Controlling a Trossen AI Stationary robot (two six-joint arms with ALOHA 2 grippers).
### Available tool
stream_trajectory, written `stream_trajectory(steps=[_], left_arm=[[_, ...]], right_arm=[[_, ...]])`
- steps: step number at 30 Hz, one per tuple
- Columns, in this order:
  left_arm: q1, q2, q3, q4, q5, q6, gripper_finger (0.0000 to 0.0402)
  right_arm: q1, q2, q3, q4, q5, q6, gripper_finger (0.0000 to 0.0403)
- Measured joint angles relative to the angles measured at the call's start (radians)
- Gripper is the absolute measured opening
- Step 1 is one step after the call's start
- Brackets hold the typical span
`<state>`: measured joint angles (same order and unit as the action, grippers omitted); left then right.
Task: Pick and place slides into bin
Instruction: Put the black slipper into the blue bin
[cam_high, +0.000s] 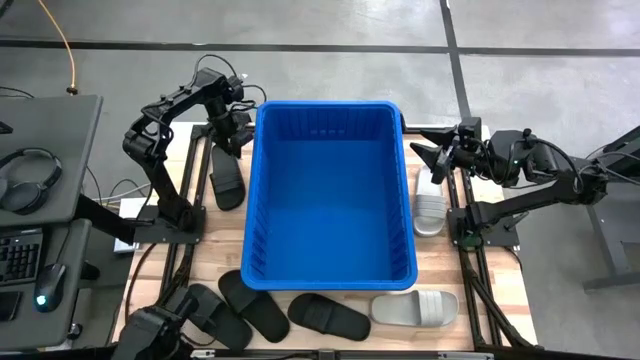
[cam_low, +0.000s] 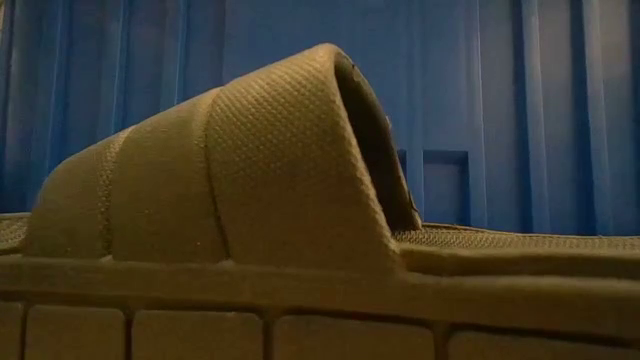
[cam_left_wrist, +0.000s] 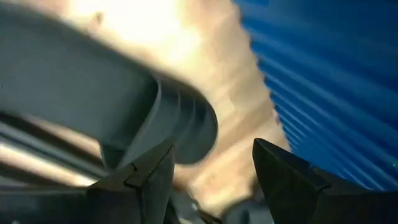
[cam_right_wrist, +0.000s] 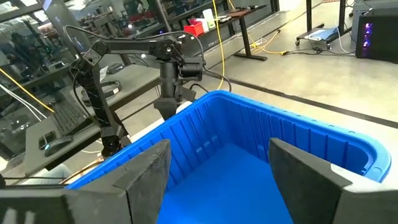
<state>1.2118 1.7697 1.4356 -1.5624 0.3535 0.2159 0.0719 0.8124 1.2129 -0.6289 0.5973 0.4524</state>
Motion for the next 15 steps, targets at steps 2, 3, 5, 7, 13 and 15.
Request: stream_trajectory(steps=[2, 3, 5, 7, 13, 15], left_arm=[[0.009, -0.015, -0.003, -0.008, 0.003, 0.035, 0.0207], [0.011, -0.018, -0.003, -0.011, 0.004, 0.060, 0.0207], [0.012, -0.014, -0.003, -0.007, -0.011, 0.116, 0.0207], [0.013, -0.014, -0.003, -0.008, -0.032, 0.162, 0.0207], [-0.003, -0.015, -0.003, -0.008, -0.050, 0.290, 0.0207], [-0.004, -0.015, -0.003, -0.008, -0.064, 0.333, 0.0207]], right_arm=[[0.000, 0.000, 0.000, 0.000, 0.001, -0.001, 0.0261], [0.000, 0.000, 0.000, 0.000, 0.001, -0.001, 0.0261], [0.000, 0.000, 0.000, 0.000, 0.001, -0.004, 0.0261], [0.000, 0.000, 0.000, 0.000, 0.001, -0.005, 0.0261], [0.000, 0.000, 0.000, -0.002, -0.004, -0.005, 0.0261], [0.000, 0.000, 0.000, -0.003, -0.005, -0.004, 0.0261]])
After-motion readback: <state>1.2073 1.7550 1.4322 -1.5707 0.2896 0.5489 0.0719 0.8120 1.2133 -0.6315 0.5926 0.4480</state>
